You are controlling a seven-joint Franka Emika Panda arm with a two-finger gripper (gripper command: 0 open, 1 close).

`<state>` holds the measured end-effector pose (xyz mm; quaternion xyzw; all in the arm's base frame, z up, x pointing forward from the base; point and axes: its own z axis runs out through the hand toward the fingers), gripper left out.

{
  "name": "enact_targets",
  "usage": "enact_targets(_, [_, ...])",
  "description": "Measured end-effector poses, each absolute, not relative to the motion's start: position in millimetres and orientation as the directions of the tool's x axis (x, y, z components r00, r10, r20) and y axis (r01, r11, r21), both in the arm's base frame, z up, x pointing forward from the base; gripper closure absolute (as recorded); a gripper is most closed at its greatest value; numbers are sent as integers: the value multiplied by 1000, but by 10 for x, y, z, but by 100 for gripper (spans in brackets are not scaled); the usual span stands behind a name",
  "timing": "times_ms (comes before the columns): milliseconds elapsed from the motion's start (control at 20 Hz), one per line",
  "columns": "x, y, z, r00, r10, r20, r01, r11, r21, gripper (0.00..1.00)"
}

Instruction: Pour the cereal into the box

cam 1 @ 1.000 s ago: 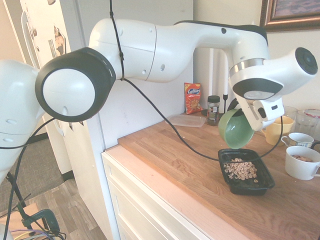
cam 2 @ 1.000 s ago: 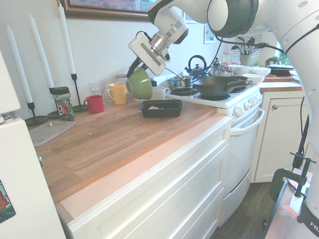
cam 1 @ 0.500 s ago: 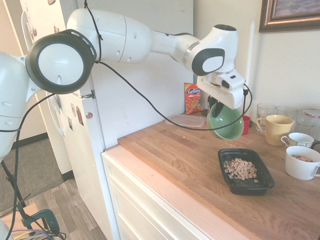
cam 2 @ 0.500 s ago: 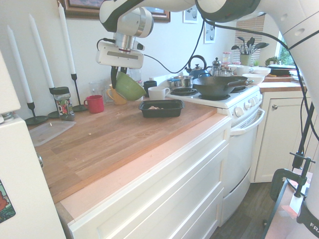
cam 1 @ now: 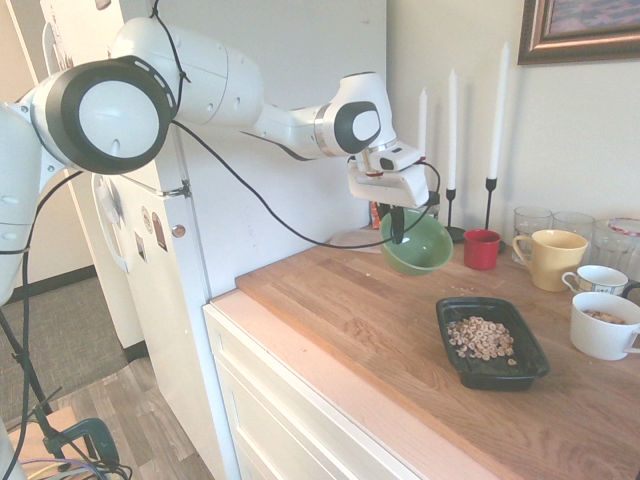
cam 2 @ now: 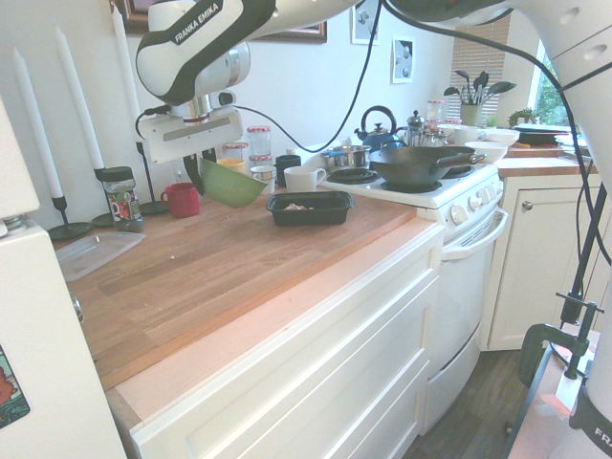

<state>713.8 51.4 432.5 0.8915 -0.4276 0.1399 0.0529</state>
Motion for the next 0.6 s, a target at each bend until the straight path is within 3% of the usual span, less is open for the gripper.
enact_targets(600, [7013, 1317, 3632, 653, -608, 452, -735, -652, 185, 100])
